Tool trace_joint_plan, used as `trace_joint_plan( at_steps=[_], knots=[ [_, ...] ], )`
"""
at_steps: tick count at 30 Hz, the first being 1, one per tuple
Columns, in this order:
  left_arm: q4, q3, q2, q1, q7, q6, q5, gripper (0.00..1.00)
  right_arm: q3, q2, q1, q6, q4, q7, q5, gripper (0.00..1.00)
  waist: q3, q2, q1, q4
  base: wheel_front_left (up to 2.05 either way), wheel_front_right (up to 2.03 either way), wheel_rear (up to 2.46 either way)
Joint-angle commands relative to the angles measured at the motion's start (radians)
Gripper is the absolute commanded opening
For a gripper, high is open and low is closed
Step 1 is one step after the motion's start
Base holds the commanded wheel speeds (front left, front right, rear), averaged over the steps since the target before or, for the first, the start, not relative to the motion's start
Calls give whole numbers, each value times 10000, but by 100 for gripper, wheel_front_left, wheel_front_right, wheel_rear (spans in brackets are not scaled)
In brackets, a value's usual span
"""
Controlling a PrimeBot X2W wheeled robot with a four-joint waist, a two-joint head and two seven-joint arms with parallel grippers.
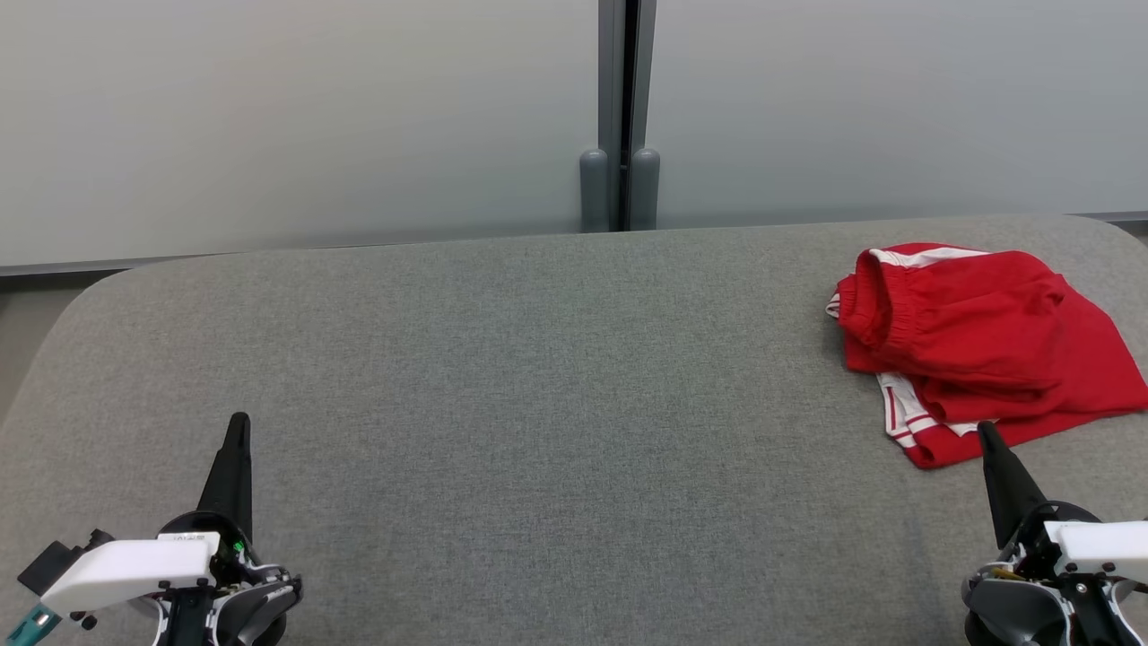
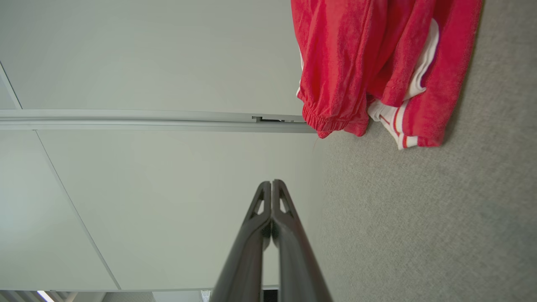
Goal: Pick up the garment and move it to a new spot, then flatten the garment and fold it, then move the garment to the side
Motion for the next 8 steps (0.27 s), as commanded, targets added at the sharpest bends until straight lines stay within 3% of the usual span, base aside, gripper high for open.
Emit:
trace_joint_plan(
  at_steps=[1, 8],
  knots=[
    [13, 53, 15, -238, 63, -91, -163, 0, -57, -14, -137, 4, -42, 85, 145, 0, 11, 0, 0, -2, 0, 0, 0],
    [36, 84, 1, -246, 107, -89, -293, 0, -103, -1, -141, 4, -56, 120, 273, 0, 61, 0, 0, -9, 0, 0, 0]
  ],
)
